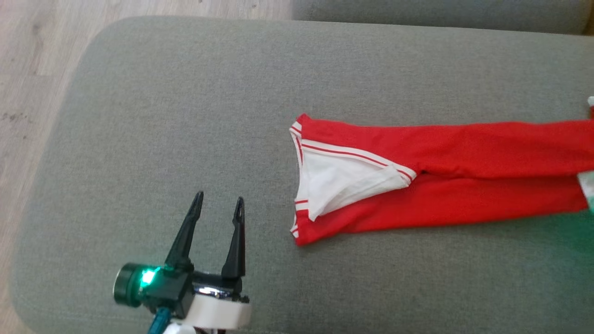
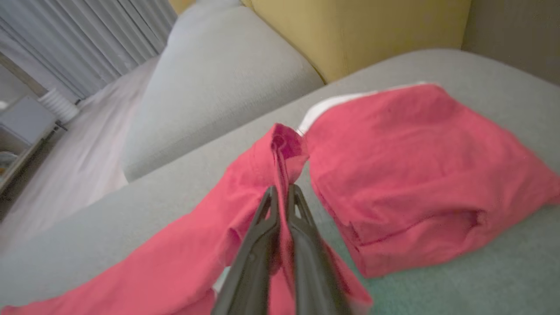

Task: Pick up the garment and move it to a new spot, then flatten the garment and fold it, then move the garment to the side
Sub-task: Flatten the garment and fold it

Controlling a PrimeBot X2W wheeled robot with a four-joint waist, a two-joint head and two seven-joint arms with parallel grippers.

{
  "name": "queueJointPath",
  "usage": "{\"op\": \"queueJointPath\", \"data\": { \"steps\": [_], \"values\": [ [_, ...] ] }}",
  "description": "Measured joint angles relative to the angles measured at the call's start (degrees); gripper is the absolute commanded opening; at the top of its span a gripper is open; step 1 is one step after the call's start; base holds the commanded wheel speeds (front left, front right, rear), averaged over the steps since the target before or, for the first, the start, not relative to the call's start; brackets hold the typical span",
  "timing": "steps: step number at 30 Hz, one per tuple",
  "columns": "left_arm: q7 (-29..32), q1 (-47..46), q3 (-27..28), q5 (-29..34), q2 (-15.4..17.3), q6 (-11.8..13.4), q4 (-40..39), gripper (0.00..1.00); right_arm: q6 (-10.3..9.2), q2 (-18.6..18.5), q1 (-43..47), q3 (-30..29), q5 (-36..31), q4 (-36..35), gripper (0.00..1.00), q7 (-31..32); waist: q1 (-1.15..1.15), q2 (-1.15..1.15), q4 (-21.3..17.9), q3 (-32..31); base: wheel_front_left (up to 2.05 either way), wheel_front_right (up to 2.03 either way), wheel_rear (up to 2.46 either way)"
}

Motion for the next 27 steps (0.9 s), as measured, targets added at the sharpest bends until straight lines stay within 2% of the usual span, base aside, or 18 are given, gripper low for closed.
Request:
{"op": "queueJointPath", "data": {
  "steps": [4, 6, 10, 13, 19, 27],
  "values": [
    [0.00, 1.12, 1.37, 0.88, -0.67, -0.51, 0.40, 1.00, -0.01, 2.37, -0.02, 2.59, 4.23, -8.40, 0.00, 4.46, 0.00, 0.00, -0.36, -0.36, 0.00, 0.00, 0.00],
    [0.00, 1.12, 1.46, 0.93, -0.89, -0.53, 0.45, 1.00, -0.01, 3.61, -0.02, 3.92, 5.11, -10.31, 0.00, 5.43, 0.00, 0.00, -0.33, -0.44, 0.00, 0.00, 0.00],
    [0.00, 1.11, 1.94, 1.44, -2.20, -1.53, 1.27, 1.00, -0.01, 8.53, -0.07, 11.50, 8.80, -16.27, 0.00, 8.86, 0.00, 0.00, 0.00, -0.71, 0.00, 0.00, 0.00],
    [0.00, 1.11, 2.99, 1.69, -3.14, -2.52, 1.99, 1.00, -0.01, 9.46, -0.09, 17.49, 10.24, -17.98, 0.00, 9.73, 0.00, 0.00, 0.74, -0.77, 0.00, 0.00, 0.00],
    [0.00, 1.15, 3.48, 2.44, -4.89, -3.82, 2.91, 1.00, -0.01, 9.88, 0.02, 28.73, 12.77, -15.49, 0.00, 9.38, 0.00, 0.00, 3.33, -1.21, 0.00, 0.00, 0.00],
    [0.00, 1.66, 5.24, 3.02, -5.99, -5.32, 3.49, 1.00, -0.01, 10.00, 0.32, 41.68, 19.75, -4.97, 0.00, 0.97, -0.01, 0.00, 6.27, -1.02, 0.00, 0.00, 0.00]
  ]
}}
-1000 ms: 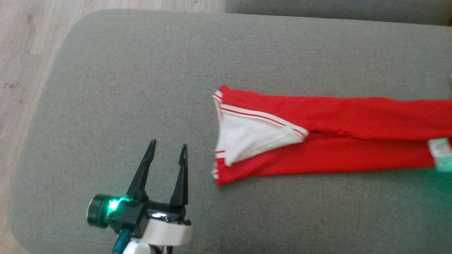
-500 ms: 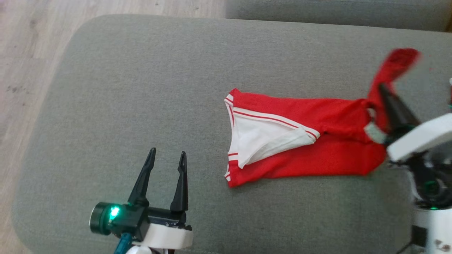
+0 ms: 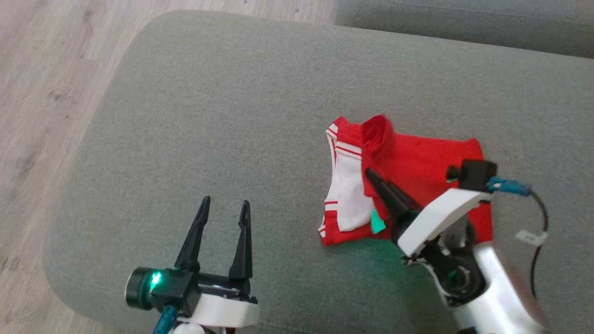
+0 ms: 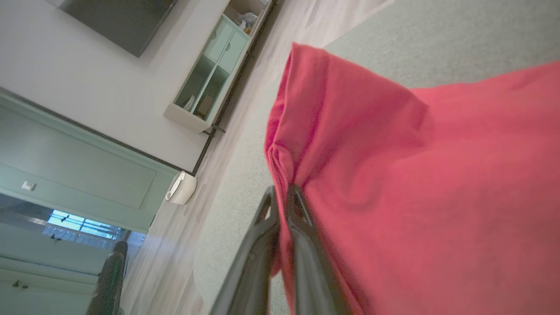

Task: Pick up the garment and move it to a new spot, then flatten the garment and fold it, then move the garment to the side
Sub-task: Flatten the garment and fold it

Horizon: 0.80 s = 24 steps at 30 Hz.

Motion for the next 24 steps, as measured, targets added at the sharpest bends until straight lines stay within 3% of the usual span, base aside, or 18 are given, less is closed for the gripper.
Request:
{"op": "queueJointPath", "data": {
  "steps": [1, 2, 8, 11, 18, 22, 24],
  "values": [
    [0.00, 0.05, 0.05, 0.00, -0.30, -0.25, 0.00, 1.00, 0.00, 0.00, -0.19, 1.22, 1.10, 1.67, 0.05, -1.26, 0.00, 0.00, 0.20, 0.19, 0.00, 0.00, 0.00],
    [0.00, 0.12, 0.11, 0.00, -0.60, -0.48, -0.01, 1.00, 0.00, 0.00, -0.57, 2.26, 1.80, 3.34, 1.00, -3.11, 0.00, 0.00, 0.37, 0.40, 0.00, 0.00, 0.00],
    [0.00, 0.15, 1.75, 0.97, -1.07, -1.23, -0.02, 1.00, 0.00, -0.07, -7.03, 7.65, 10.24, 6.72, 1.00, -15.48, 0.01, 0.00, 0.55, 0.92, 0.00, 0.00, 0.00],
    [0.00, 0.47, 2.21, 1.38, -1.24, -1.25, 0.03, 1.00, 0.00, -0.07, -9.12, 8.31, 11.01, 7.69, 1.00, -18.22, 0.00, 0.00, -0.06, 0.37, 0.00, 0.00, 0.00],
    [0.00, 2.55, 4.44, 1.33, -1.60, -1.93, 0.75, 1.00, 0.00, -2.48, -5.04, 1.47, 4.33, 7.86, 1.00, -26.51, 0.00, 0.00, -1.78, -3.06, 0.00, 0.00, 0.00],
    [0.00, 5.44, 6.05, 0.93, -1.67, -2.21, 2.41, 1.00, 0.00, -6.82, 2.94, -1.08, -6.01, 9.23, 1.00, -34.72, 0.00, 0.00, -3.34, -6.63, 0.00, 0.00, 0.00],
    [0.01, 6.51, 6.77, 0.91, -1.65, -2.24, 2.80, 1.00, 0.00, -7.20, 5.81, -1.33, -10.58, 10.00, 1.00, -36.43, -0.01, 0.00, -4.05, -8.12, 0.00, 0.00, 0.00]
  ]
}}
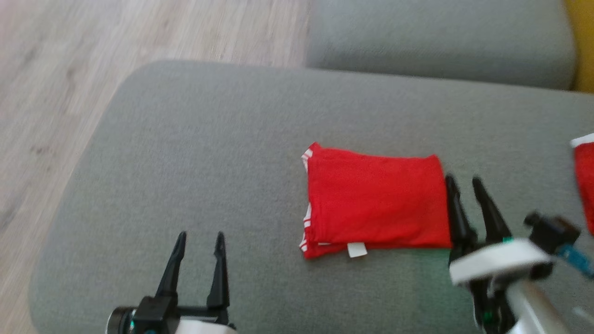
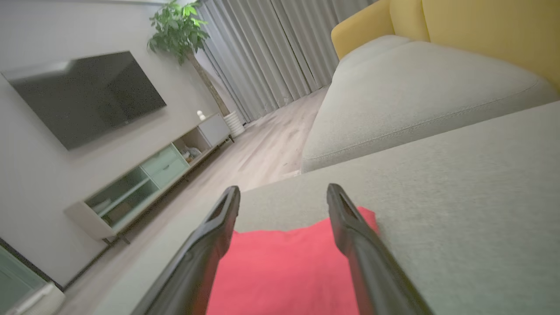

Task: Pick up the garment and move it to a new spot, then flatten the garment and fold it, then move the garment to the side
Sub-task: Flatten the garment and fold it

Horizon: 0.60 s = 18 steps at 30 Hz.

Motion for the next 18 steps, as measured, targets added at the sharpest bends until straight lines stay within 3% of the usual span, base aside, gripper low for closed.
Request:
{"op": "queueJointPath", "data": {
  "steps": [3, 8, 18],
  "values": [
    [-0.01, 0.83, 0.63, 0.00, 0.26, -0.02, 1.03, 1.00, 0.00, 0.33, 3.46, -2.23, -8.60, -0.42, 1.00, -0.78, 0.00, 0.00, -1.13, -1.65, 0.00, 0.00, 0.00],
    [-0.01, 1.30, 1.57, 0.00, 0.42, -0.97, 2.60, 1.00, 0.00, 3.45, 9.93, -8.91, -21.90, -8.20, 1.00, -0.96, 0.00, 0.00, -2.53, -3.74, 0.00, 0.00, 0.00],
    [0.00, 4.37, 3.72, 0.15, 0.54, -1.54, 4.59, 1.00, 0.00, 6.94, 19.41, -9.89, -29.19, -9.96, 1.00, -0.94, 0.00, 0.00, -3.98, -6.60, 0.00, 0.00, 0.00]
  ]
}}
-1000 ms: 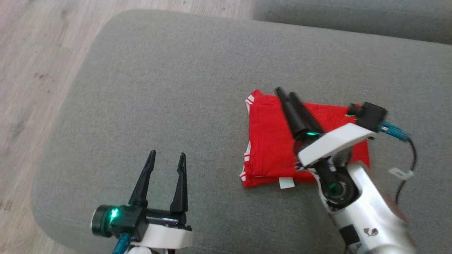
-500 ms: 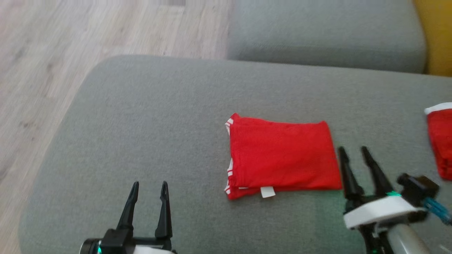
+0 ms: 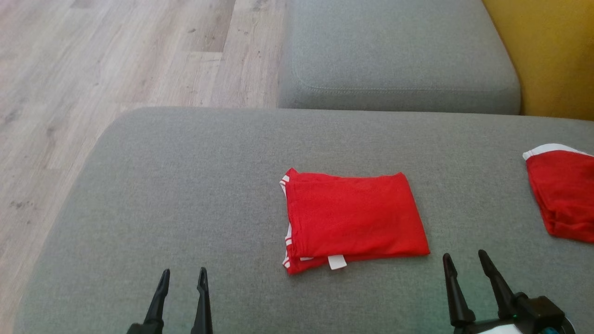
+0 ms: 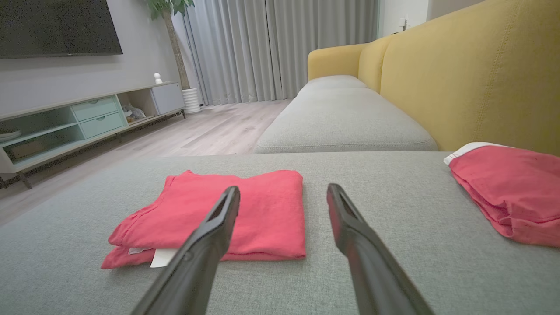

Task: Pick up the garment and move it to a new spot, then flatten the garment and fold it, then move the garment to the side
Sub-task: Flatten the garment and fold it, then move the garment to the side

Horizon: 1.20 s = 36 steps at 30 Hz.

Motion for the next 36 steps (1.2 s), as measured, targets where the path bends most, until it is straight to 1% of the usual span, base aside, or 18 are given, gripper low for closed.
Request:
{"op": "queueJointPath", "data": {
  "steps": [4, 9, 16, 36],
  "values": [
    [0.00, 0.44, 0.43, 0.38, 0.00, -0.47, 0.36, 1.00, 0.00, 0.77, 0.11, -0.21, -0.75, 0.08, 1.00, -0.01, 0.00, 0.00, -0.41, -0.60, 0.00, 0.00, 0.00],
    [0.00, 0.45, 0.83, 0.97, -0.01, -0.92, 0.41, 1.00, 0.00, 0.87, 1.40, -0.83, -0.77, 0.64, 1.00, 0.00, 0.01, 0.00, -0.95, -0.99, 0.00, 0.00, 0.00],
    [0.00, 0.50, 2.08, 1.51, -0.10, -0.98, 0.42, 1.00, 0.00, 0.91, 1.86, -1.04, -0.78, 0.75, 1.00, -0.01, 0.01, 0.00, -1.74, -1.10, 0.00, 0.00, 0.00],
    [0.00, 0.50, 2.57, 2.46, -0.65, -1.49, 0.58, 1.00, 0.00, 0.92, 1.86, -0.71, -1.37, 0.84, 1.00, -0.01, 0.01, 0.00, -2.53, -0.08, 0.00, 0.00, 0.00]
  ]
}}
